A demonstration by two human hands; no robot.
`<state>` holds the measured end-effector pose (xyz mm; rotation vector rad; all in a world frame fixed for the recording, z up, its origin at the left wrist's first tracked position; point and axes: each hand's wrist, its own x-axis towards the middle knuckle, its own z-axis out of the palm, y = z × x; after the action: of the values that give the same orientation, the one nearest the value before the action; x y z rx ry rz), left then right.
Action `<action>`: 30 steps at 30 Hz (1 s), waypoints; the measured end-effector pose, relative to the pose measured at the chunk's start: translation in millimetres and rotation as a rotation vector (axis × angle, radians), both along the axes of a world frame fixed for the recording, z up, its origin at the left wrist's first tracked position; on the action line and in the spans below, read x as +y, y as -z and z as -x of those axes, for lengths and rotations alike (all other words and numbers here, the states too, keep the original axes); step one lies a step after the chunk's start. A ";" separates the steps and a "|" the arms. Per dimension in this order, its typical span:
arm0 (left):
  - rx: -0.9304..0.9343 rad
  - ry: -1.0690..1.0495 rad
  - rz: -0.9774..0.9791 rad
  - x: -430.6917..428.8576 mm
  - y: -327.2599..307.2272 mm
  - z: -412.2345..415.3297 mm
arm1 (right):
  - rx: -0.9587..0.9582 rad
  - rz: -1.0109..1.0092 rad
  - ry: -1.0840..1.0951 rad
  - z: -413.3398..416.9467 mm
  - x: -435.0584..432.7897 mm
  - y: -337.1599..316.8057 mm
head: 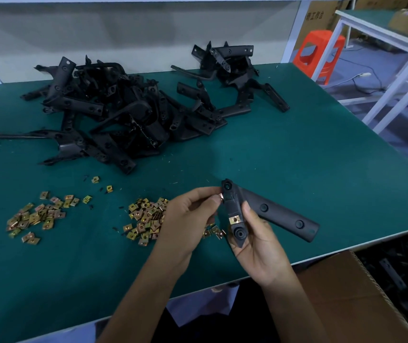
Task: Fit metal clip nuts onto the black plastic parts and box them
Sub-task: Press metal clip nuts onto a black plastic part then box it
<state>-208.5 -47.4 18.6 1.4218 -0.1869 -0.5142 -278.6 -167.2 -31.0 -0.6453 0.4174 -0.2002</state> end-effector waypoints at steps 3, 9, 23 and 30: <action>0.026 0.005 0.027 -2.7 -0.4 0.7 | 0.010 0.008 0.003 -0.2 0.4 -0.2; 0.080 0.009 0.054 -0.6 2.7 -2.5 | 0.023 0.016 -0.002 -1.2 1.3 1.1; 0.032 0.000 0.060 5.2 5.8 -5.1 | -0.004 0.018 -0.021 0.0 0.7 4.4; -0.008 0.094 0.001 14.1 0.4 -15.4 | 0.075 0.165 -0.057 -1.2 3.5 7.4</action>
<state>-193.1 -33.3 18.2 1.4193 -0.2619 -0.5857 -277.4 -163.7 -38.4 -0.8280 0.4575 -0.1570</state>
